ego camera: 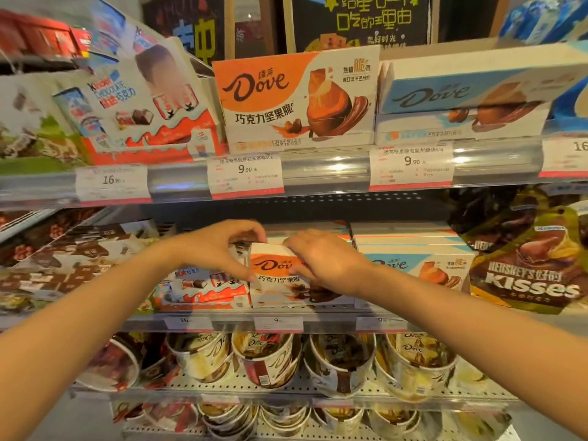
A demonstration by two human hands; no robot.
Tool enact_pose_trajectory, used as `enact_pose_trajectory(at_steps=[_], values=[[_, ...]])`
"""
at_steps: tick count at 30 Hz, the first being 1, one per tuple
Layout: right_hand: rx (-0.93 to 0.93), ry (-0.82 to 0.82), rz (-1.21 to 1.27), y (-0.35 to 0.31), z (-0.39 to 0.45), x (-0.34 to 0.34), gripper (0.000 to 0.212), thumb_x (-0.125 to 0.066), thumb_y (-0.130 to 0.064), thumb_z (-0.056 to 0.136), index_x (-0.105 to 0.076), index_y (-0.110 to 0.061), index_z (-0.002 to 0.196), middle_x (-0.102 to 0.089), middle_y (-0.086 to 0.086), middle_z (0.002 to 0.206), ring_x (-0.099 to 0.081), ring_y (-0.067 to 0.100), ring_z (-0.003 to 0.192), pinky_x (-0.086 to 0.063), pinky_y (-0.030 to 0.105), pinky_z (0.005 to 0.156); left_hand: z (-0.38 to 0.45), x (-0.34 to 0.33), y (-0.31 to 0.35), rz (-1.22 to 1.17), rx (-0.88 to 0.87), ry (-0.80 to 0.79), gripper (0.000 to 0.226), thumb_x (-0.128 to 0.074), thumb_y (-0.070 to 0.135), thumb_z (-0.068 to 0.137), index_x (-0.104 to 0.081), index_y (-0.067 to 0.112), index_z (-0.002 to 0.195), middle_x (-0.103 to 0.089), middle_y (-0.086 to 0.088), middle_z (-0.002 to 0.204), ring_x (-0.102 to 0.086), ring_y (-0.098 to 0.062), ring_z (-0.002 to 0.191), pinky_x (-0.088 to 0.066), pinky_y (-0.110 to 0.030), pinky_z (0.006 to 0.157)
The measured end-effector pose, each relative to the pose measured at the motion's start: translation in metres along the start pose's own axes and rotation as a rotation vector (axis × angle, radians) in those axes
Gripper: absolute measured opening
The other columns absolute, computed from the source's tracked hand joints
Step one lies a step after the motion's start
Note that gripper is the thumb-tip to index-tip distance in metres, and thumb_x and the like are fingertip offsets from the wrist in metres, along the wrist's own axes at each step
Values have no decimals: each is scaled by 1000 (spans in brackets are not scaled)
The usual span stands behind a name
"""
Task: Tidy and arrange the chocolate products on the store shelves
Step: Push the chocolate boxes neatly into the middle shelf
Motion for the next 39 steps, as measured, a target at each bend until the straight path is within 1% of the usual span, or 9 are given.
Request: enact_pose_trajectory(at_steps=[6, 8, 11, 14, 17, 24, 28, 35, 39], values=[[30, -125, 131, 9, 3, 5, 34, -48, -42, 93, -60, -28, 121, -54, -2, 118, -47, 14, 109, -42, 37, 90, 2, 2, -5, 65, -54, 264, 34, -74, 52, 60, -60, 33, 85, -61, 14, 114, -54, -7, 113, -45, -43, 98], [-22, -102, 302, 19, 8, 13, 25, -42, -35, 97, -65, -28, 104, -59, -2, 106, -52, 14, 103, -44, 39, 91, 4, 1, -6, 50, -43, 263, 24, -77, 38, 64, -59, 32, 78, -58, 13, 121, -52, -10, 117, -45, -43, 99], [-138, -210, 211, 49, 10, 8, 22, -49, -24, 94, -63, -17, 110, -56, 1, 111, -52, 17, 102, -44, 33, 91, 4, -2, -3, 26, -49, 227, 22, -78, 35, 63, -58, 36, 71, -54, 12, 127, -49, -15, 121, -46, -41, 98], [-141, -320, 145, 55, 10, 3, 27, -62, -23, 86, -60, -19, 112, -46, -6, 101, -47, 12, 89, -43, 24, 77, 3, -3, -3, 7, -51, 224, 24, -80, 37, 60, -57, 40, 67, -50, 9, 131, -44, -15, 125, -43, -31, 98], [-139, -291, 105, 53, 16, 5, 28, -67, -22, 82, -60, -18, 110, -42, -10, 92, -45, 11, 84, -36, 20, 69, 3, -2, -3, 6, -54, 250, 34, -81, 16, 67, -57, 40, 65, -49, 6, 133, -44, -15, 125, -42, -20, 92], [-160, -164, 60, 53, 20, 7, 24, -70, -24, 80, -66, -19, 103, -46, -8, 94, -47, 10, 87, -38, 20, 71, 1, -2, -3, -2, -48, 283, 33, -81, 16, 68, -57, 39, 66, -52, 5, 128, -48, -12, 119, -44, -9, 80], [-177, -168, 68, 53, 20, 6, 26, -70, -24, 80, -66, -19, 105, -45, -8, 96, -47, 11, 89, -40, 22, 74, 1, -3, -2, 2, -52, 279, 34, -81, 16, 68, -57, 40, 65, -50, 4, 133, -43, -13, 124, -36, -17, 93], [-226, -295, 54, 54, 16, 0, 23, -57, -27, 90, -53, -12, 108, -50, 0, 97, -48, 16, 87, -40, 23, 71, 0, 2, 0, 45, -9, 267, 27, -82, 17, 66, -61, 33, 68, -48, 4, 136, -44, -14, 123, -38, -36, 103], [-231, -172, 141, 51, 12, 23, 20, -49, -30, 95, -45, -12, 101, -44, -9, 80, -44, 11, 74, -32, 21, 58, -1, 7, -5, 46, 23, 335, 21, -83, 16, 65, -64, 14, 75, -63, 7, 107, -58, -9, 105, -50, -32, 92]])
Point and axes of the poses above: each hand's wrist, its own z-axis towards the middle knuckle, its own x-axis out of the back of the hand, y = z × x, the point moved 9 cm from there along z, towards the middle knuckle
